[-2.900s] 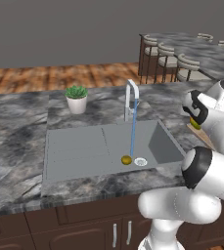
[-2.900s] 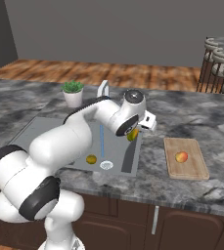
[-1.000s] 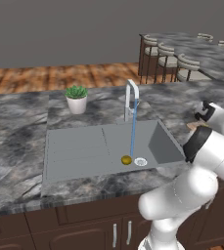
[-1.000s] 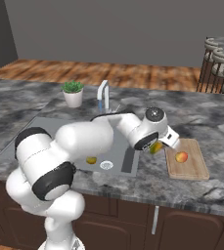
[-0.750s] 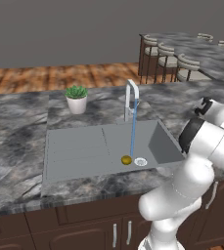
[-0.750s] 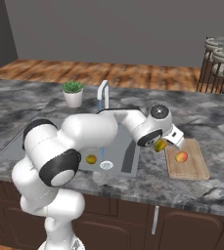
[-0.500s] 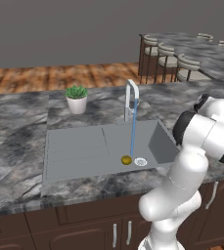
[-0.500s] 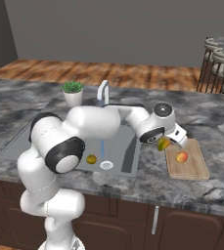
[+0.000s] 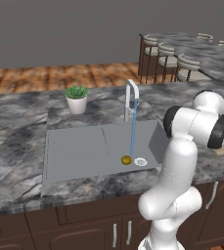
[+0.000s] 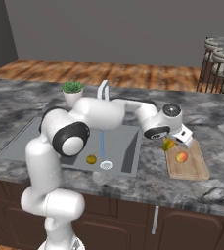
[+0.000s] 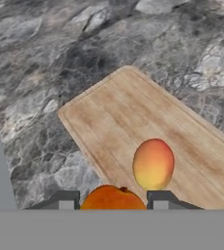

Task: Pick the mango, orange, mango from the sink and place them on the cutting board to airdry. Then turn off the sink faucet.

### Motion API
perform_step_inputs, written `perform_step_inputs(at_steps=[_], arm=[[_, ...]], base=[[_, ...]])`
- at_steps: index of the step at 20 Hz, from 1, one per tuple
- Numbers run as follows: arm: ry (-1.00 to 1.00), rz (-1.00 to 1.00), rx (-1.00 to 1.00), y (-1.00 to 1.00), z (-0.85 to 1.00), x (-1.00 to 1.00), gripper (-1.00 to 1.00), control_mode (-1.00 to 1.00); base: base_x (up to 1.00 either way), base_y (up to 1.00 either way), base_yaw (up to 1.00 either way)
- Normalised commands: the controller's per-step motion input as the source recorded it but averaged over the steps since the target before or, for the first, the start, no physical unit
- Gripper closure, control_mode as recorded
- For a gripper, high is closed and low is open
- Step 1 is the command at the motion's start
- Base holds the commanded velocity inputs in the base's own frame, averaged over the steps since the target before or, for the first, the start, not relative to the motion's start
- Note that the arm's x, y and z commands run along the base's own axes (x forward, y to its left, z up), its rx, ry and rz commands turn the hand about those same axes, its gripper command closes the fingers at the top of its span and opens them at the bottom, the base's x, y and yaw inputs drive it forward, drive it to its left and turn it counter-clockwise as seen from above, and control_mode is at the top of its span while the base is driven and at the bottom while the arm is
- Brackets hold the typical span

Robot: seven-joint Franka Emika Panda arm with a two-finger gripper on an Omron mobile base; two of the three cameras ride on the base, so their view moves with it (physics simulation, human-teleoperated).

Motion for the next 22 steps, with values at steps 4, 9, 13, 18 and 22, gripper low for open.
perform_step_inputs(at_steps=[4,9,13,18,22], arm=[[0.04,0.0,0.0,-0.01,-0.24,0.26,1.0,-1.0],[0.04,0.0,0.0,0.0,-0.07,0.37,1.0,-1.0],[0.06,0.0,0.0,-0.01,-0.08,0.33,1.0,-1.0],[0.1,0.0,0.0,-0.04,-0.29,0.35,1.0,-1.0],[0.08,0.0,0.0,-0.08,-0.24,0.28,1.0,-1.0]], base=[[0.0,0.0,0.0],[0.0,0.0,0.0],[0.0,0.0,0.0],[0.0,0.0,0.0],[0.0,0.0,0.0]])
